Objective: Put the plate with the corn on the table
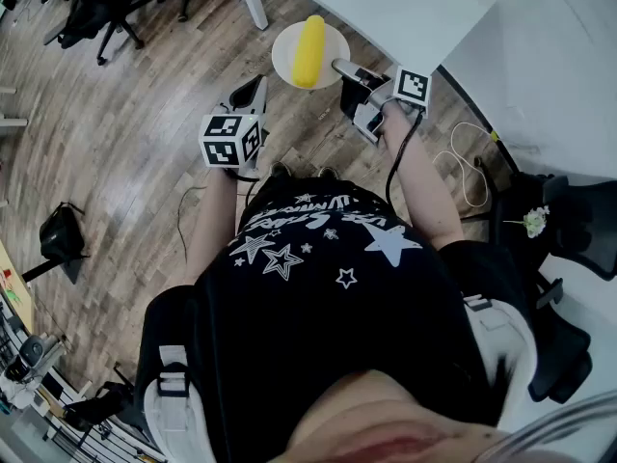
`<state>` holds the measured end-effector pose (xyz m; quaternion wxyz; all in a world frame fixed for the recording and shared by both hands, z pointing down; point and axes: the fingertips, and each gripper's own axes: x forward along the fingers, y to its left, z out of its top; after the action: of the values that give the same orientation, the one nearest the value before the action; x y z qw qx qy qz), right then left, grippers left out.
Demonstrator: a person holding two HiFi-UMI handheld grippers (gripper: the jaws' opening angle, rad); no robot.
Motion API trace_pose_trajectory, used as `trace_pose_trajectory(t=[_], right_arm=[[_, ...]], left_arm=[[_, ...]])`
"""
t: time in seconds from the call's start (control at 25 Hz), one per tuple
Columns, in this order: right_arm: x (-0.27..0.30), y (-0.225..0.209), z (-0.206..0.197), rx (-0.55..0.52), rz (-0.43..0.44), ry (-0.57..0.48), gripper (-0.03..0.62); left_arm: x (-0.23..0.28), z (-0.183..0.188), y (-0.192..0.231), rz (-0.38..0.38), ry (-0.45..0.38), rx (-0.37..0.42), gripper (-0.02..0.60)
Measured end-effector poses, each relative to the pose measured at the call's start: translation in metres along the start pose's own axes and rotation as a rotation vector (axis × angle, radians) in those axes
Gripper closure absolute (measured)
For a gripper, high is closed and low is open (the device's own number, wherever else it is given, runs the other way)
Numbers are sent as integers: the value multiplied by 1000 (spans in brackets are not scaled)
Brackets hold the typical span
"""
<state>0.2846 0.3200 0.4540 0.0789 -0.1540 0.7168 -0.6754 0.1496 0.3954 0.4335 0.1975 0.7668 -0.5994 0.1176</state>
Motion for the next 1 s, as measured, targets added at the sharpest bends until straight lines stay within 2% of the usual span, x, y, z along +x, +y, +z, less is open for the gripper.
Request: trace_pose_trajectory(t=[0.24, 0.52, 1.0], right_arm=[[-3, -2, 0, -26, -10, 1, 565], [-11, -4, -5, -6, 3, 9, 563], [-27, -8, -7, -9, 12, 76, 560]], left_arm=[[4, -3, 1, 3, 5, -4, 577], [2, -7, -9, 5, 12, 11, 577], [-10, -25, -31, 71, 17, -7, 577]])
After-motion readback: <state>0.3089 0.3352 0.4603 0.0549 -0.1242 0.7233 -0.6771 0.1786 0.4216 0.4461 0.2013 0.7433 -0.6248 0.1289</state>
